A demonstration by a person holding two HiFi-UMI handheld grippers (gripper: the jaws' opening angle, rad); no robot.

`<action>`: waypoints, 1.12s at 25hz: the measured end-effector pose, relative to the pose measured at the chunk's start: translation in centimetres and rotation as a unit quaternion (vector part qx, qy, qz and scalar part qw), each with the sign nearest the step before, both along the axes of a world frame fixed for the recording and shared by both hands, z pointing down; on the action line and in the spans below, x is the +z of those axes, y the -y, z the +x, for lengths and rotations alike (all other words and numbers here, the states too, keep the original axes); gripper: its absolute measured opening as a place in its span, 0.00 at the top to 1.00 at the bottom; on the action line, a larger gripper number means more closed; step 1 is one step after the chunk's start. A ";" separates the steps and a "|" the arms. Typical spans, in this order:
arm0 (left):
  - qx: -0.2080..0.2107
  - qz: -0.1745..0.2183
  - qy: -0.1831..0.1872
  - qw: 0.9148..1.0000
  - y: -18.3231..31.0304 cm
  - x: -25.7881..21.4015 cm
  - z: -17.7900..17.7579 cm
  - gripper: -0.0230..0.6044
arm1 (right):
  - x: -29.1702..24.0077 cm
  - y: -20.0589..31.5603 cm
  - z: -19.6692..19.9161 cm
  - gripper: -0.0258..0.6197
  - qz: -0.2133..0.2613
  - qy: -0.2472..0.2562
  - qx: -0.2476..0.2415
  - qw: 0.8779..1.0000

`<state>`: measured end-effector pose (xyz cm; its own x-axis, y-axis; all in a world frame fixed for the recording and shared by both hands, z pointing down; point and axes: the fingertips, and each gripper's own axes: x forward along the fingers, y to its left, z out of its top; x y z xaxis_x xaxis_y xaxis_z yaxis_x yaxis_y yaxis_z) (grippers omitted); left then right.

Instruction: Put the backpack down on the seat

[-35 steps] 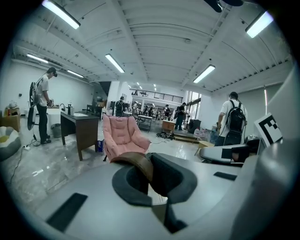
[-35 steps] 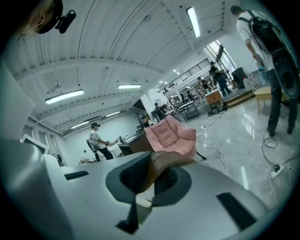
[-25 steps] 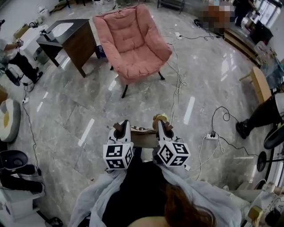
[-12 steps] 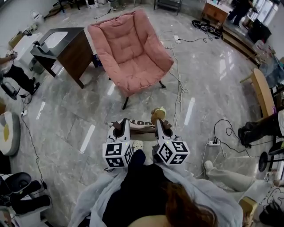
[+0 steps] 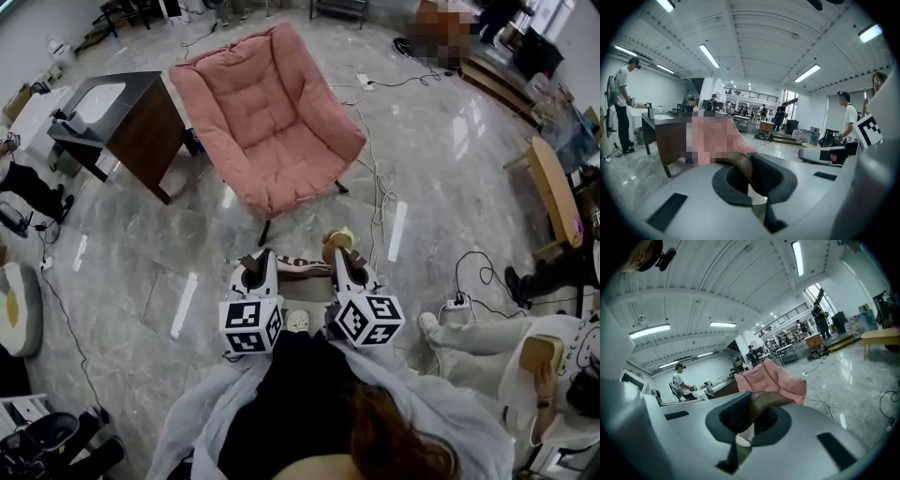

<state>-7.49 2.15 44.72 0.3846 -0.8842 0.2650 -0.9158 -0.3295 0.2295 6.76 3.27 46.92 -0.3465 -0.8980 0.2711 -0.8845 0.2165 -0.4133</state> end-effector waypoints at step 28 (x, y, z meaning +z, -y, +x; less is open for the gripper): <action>-0.016 -0.056 -0.017 0.998 22.3 2.4 3.5 0.94 | 1.7 23.5 3.7 0.95 -0.042 0.003 0.002 0.999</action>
